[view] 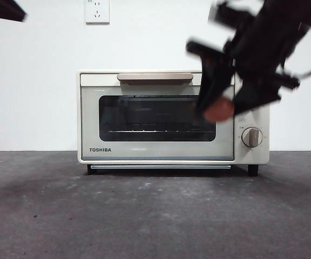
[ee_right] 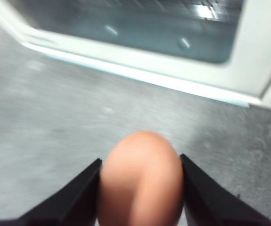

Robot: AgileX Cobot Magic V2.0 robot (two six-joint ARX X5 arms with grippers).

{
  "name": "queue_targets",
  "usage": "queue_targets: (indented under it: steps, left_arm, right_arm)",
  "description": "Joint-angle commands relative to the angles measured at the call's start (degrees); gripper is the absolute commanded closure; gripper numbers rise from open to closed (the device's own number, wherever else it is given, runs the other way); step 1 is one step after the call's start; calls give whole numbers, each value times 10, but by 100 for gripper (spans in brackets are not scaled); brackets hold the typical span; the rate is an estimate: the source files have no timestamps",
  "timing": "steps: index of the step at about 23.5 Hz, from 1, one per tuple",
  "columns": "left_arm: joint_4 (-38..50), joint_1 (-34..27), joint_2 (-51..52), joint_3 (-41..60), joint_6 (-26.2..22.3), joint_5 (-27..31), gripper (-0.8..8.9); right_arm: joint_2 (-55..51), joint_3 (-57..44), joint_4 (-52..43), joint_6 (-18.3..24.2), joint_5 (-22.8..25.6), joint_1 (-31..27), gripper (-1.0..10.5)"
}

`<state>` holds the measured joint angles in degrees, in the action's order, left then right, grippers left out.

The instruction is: Eggoven

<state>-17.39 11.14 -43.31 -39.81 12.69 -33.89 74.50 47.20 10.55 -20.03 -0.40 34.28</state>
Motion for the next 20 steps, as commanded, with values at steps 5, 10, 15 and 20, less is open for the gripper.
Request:
queue_targets:
  steps: [5,10,15,20]
  left_arm:
    - [125,76,-159,-72,17,81,806]
    - [149,102,-259,-149,-3,105,806]
    - [148,116,-344,-220,-21,106,806]
    - [142,134,-414,-281,-35,122,806]
  right_arm:
    - [-137,9,95,4,0,14,944]
    - [-195,9,137,15,2,14,944]
    - [-228,9,153,17,2,14,944]
    - [-247,9,159,21,3,14,944]
